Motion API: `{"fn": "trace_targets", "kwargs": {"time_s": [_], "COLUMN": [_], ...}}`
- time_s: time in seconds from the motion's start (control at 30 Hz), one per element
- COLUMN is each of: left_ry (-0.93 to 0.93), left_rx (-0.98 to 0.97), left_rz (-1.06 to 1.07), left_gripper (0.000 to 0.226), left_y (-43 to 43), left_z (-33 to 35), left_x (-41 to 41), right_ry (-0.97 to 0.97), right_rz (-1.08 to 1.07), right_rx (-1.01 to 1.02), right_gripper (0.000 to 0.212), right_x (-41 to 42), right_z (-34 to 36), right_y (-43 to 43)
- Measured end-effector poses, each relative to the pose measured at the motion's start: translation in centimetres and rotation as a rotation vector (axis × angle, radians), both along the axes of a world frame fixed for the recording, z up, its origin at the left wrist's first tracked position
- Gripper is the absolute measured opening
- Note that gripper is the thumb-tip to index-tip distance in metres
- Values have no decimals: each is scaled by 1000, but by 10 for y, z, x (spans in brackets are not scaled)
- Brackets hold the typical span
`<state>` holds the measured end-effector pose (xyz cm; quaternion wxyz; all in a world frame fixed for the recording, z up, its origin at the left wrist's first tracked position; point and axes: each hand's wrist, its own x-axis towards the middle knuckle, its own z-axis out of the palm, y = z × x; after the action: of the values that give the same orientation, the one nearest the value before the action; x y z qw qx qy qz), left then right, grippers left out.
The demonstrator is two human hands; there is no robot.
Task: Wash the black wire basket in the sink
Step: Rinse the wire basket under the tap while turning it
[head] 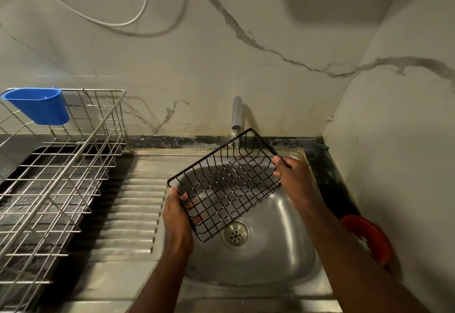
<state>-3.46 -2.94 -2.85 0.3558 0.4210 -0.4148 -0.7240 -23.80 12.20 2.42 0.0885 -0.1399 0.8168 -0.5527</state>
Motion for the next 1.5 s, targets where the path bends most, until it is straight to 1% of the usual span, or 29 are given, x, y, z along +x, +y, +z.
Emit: {"fn": "trace_targets", "kwargs": {"time_s": [0.17,0.3,0.43,0.6,1.07,1.23,1.5], "left_ry": [-30,-27,-32,-26,-41,-55,-54], "left_rx": [15,10,25,8,8,10,15], "left_rz": [15,20,12,-6,-42,-44,-54], "left_gripper": [42,38,53,38,39,46,46], "left_y": [-4,-4,-4,-4,-9,-8,-11], "left_z": [-4,-4,-4,-1,2,2,5], "left_x": [3,3,2,-2,-10,-12,-14], "right_ry": [11,4,16,7,-27,-32,-49], "right_rz": [10,6,1,-9,-24,-39,-57], "right_rx": [3,-6,2,2,-42,-46,-48], "right_gripper": [26,27,26,25,25,25,23], "right_x": [2,3,2,-2,-10,-12,-14], "right_z": [1,0,0,-2,-10,-11,-13], "right_y": [-3,-4,-3,-2,0,1,0]}}
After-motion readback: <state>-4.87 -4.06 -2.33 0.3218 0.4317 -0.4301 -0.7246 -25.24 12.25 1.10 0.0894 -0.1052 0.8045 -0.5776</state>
